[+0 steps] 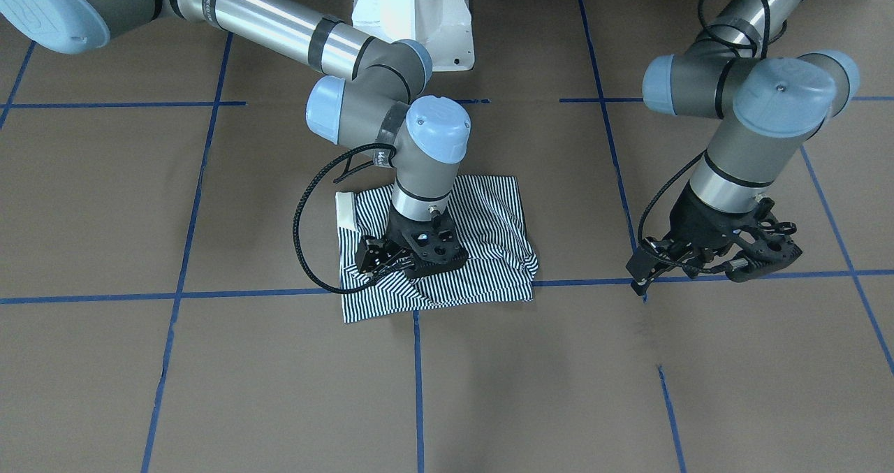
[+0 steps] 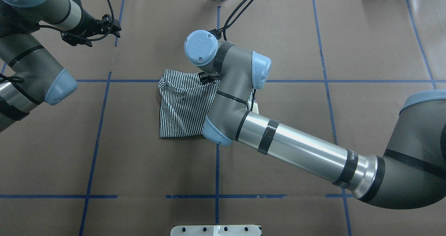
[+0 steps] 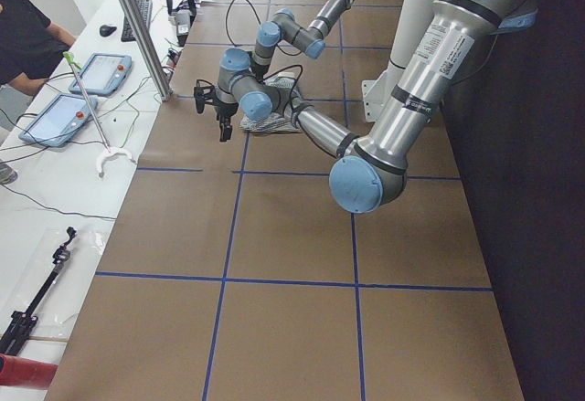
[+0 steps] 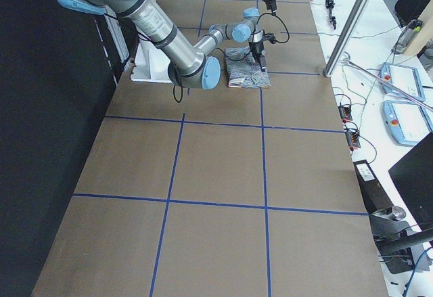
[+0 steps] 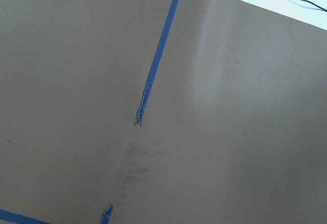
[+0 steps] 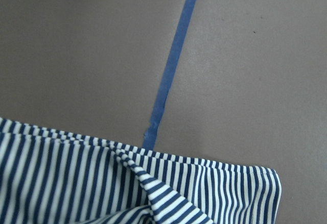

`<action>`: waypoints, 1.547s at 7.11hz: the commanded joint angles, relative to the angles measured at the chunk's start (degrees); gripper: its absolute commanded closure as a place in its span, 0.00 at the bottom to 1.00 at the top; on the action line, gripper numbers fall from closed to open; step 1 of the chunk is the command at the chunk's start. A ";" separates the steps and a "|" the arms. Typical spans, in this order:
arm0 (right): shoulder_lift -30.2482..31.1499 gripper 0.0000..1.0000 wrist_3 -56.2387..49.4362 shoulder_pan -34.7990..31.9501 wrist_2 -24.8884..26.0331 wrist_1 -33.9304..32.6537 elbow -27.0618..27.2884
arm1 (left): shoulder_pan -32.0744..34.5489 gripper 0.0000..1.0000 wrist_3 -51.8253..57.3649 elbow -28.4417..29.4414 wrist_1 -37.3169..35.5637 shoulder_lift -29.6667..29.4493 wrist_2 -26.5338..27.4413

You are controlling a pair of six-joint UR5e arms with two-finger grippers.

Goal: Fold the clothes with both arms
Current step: 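Release the shirt and raise both grippers away from it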

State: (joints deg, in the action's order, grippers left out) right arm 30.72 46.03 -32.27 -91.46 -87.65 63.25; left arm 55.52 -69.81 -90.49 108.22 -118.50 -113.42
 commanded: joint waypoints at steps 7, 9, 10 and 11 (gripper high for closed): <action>10.04 0.00 -18.43 -14.55 -6.57 0.81 4.13 | 0.20 0.00 0.20 -1.17 0.06 -0.15 -1.63; 20.37 0.00 -21.83 -26.29 -23.34 0.11 15.97 | 2.91 0.00 9.35 -5.55 -1.33 2.11 -3.02; 25.74 0.00 -29.34 -33.40 -29.16 -0.07 18.90 | 8.15 0.00 19.53 -6.35 -4.22 3.53 -5.73; 30.23 0.00 -36.03 -40.35 -34.78 -0.15 19.28 | 13.25 0.00 29.98 -6.54 -5.82 6.15 -8.19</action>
State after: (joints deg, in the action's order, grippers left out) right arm 55.02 17.87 -64.15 -118.95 -87.61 80.47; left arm 63.17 -51.60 -96.32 104.63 -114.95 -118.82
